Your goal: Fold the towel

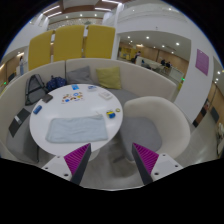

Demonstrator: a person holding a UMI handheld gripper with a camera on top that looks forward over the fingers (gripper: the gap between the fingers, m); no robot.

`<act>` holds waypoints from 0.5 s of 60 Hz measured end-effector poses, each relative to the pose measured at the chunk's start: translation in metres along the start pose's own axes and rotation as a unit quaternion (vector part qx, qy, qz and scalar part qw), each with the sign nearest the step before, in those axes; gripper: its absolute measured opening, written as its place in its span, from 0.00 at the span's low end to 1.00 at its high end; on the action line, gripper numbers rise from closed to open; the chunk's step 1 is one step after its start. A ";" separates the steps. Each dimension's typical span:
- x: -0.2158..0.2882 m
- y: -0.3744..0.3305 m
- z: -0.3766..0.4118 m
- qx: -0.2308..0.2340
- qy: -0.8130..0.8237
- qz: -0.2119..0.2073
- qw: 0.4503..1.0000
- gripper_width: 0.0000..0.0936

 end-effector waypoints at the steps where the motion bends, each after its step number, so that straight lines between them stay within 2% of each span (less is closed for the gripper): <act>1: 0.000 0.000 0.002 0.004 -0.001 -0.001 1.000 0.92; 10: 0.012 -0.001 0.073 0.045 -0.026 -0.027 0.998 0.93; 18: 0.020 0.007 0.176 0.093 -0.045 -0.056 0.993 0.93; 30: 0.007 0.035 0.283 0.129 -0.054 -0.067 0.988 0.93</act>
Point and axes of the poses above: the point between the fingertips, and its own axes, seen from behind it with the camera up: z to the left, x up, y forward, the way the camera looks, the point moved 6 cm from there along -y, backward, against the way the camera looks, and after that the axes turned 2 degrees about y, right-handed, at the moved point
